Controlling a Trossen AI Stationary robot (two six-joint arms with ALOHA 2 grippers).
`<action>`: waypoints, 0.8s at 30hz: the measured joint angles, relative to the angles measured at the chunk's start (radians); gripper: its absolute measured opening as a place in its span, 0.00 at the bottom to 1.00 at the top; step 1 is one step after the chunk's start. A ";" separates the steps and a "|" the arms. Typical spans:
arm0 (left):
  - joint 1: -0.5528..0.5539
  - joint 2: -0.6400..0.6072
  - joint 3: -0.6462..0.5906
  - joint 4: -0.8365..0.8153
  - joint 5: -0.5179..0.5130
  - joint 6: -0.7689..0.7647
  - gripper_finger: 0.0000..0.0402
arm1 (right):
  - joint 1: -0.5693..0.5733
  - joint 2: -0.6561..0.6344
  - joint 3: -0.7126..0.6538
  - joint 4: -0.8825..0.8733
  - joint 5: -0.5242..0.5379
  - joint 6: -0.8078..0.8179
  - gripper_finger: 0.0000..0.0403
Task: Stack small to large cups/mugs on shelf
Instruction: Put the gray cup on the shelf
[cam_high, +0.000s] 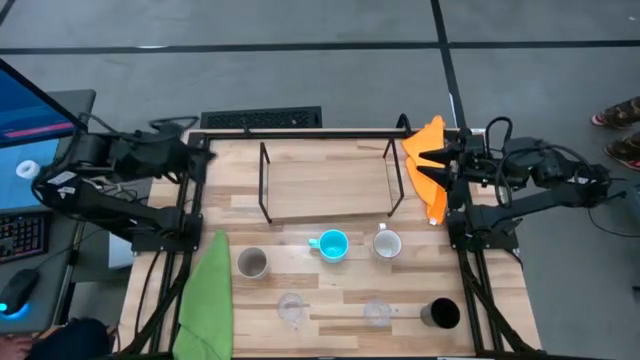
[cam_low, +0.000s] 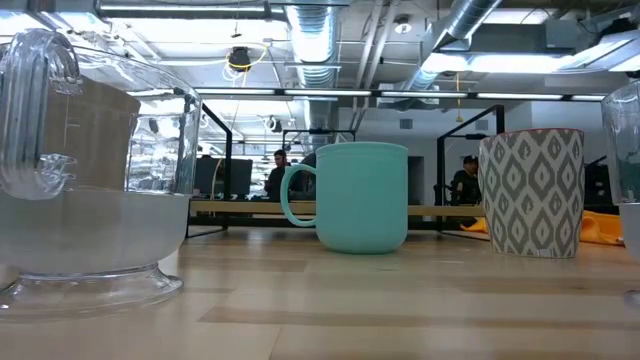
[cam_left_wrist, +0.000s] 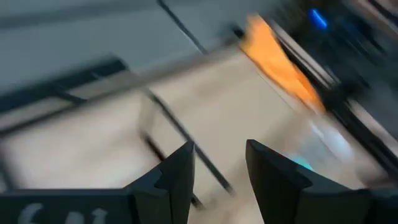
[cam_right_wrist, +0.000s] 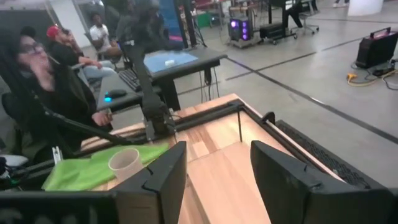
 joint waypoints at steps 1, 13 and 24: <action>0.000 -0.010 0.002 -0.024 -0.069 -0.030 0.34 | 0.000 0.000 0.000 -0.004 0.000 0.004 0.50; 0.000 -0.078 0.003 -0.032 -0.047 -0.028 0.34 | 0.002 -0.033 0.000 -0.032 -0.053 0.030 0.50; -0.025 0.227 0.002 0.379 0.663 0.174 0.34 | 0.002 -0.012 0.001 -0.303 -0.113 0.195 0.50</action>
